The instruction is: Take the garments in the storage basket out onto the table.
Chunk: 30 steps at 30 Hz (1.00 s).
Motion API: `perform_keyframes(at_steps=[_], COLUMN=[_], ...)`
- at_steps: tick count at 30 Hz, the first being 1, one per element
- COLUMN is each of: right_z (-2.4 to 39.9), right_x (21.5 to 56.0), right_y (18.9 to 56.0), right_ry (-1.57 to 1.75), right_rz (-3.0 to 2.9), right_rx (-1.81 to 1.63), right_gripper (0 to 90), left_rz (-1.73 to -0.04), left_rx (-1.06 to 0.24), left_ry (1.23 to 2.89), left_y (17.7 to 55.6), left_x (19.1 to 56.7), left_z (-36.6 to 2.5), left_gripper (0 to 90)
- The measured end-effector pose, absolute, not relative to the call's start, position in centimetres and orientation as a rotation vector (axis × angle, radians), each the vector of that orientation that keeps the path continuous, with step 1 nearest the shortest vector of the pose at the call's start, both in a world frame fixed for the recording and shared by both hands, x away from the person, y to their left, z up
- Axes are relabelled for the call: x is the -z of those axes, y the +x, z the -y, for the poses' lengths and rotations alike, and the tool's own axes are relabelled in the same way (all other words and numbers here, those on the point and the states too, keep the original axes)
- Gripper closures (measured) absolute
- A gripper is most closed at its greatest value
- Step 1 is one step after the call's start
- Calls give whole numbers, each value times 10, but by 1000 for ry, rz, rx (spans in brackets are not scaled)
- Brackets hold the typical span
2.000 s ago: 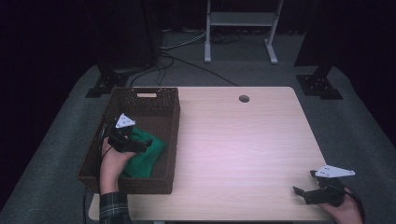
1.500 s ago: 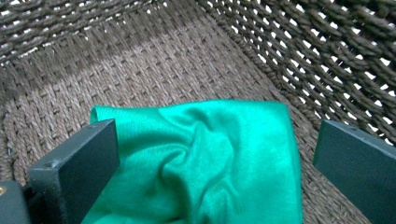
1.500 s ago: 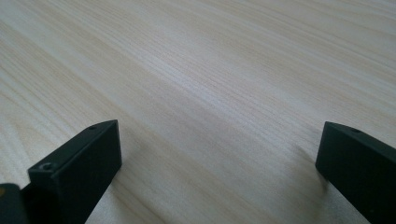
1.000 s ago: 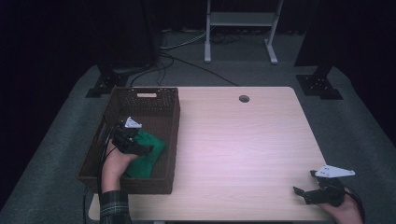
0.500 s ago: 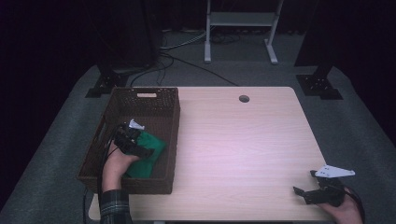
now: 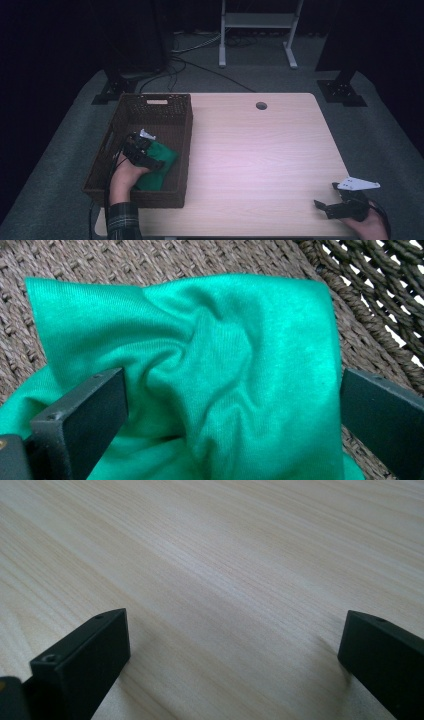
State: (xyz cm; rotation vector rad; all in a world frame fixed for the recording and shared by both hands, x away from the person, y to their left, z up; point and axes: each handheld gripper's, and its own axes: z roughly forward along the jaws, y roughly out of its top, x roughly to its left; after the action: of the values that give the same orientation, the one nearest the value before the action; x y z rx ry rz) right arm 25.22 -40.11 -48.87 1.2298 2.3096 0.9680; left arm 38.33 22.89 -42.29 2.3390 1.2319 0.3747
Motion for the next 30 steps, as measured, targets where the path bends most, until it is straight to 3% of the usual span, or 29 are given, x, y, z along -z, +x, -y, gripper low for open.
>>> perform_keyframes(at_steps=[30], right_z=[401], right_x=[489], right_y=[252], right_ry=[1230], right_rz=[-2310], right_rx=[-968], right_gripper=[0], left_rz=[-1317], left_rx=[-320], left_ry=[2428], left_y=[387], left_x=[435], left_z=[-225], left_gripper=[0])
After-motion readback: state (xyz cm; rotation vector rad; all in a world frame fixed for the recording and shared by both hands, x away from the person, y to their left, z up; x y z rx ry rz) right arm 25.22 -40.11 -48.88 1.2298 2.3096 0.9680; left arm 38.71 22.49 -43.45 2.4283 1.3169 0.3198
